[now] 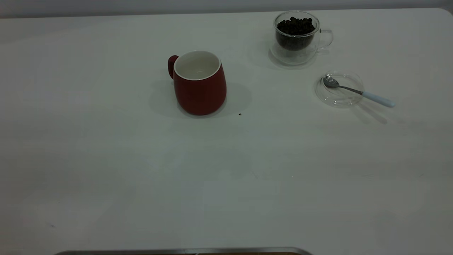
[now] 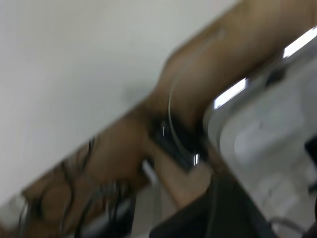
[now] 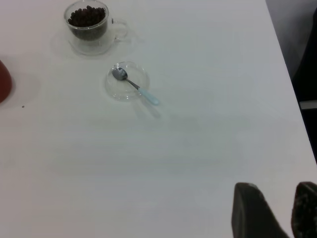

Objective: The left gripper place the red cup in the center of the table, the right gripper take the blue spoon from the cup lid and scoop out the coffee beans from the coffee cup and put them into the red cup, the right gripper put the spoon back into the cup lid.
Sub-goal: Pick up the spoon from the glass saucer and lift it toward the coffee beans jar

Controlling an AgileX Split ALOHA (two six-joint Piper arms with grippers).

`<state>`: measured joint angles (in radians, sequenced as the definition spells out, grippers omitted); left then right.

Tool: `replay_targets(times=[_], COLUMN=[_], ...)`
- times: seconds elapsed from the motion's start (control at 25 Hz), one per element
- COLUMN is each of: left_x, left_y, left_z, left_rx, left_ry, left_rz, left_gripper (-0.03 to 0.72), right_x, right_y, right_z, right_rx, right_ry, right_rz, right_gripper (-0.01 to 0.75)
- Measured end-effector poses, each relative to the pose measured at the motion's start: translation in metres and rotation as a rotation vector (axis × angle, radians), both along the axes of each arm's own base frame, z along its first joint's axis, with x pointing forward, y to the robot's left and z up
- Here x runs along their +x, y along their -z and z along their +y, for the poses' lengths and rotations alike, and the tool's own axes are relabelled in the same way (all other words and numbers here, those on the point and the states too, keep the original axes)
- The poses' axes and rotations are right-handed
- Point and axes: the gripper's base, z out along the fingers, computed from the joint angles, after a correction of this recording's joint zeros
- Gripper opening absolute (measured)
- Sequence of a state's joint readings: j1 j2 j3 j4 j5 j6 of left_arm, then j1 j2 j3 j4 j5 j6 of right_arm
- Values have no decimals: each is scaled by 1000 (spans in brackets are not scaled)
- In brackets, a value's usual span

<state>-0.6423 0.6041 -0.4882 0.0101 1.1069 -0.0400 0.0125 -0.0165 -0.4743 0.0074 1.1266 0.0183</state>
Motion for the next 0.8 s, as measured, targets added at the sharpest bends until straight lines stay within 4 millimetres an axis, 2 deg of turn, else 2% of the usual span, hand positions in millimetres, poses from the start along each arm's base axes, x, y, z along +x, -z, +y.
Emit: replay_targets(times=[0.2, 0.44, 0.6, 0.8], left_x=[-24, -53, -69, -72], left_y=[-12, -16, -15, -14], left_z=[19, 40, 44, 42], left_rx=[-140, -243, -252, -204], left_ry=[-21, -229, -396, -569], left_rz=[-188, -417, -536, -557], left_gripper=[482, 482, 482, 482], right_x=[0, 0, 0, 0], right_y=[0, 0, 0, 0], right_z=[0, 0, 0, 0], right_rx=[0, 0, 0, 0], right_ry=[0, 0, 0, 0], right_rz=[0, 0, 0, 0], right_gripper=[238, 238, 238, 238])
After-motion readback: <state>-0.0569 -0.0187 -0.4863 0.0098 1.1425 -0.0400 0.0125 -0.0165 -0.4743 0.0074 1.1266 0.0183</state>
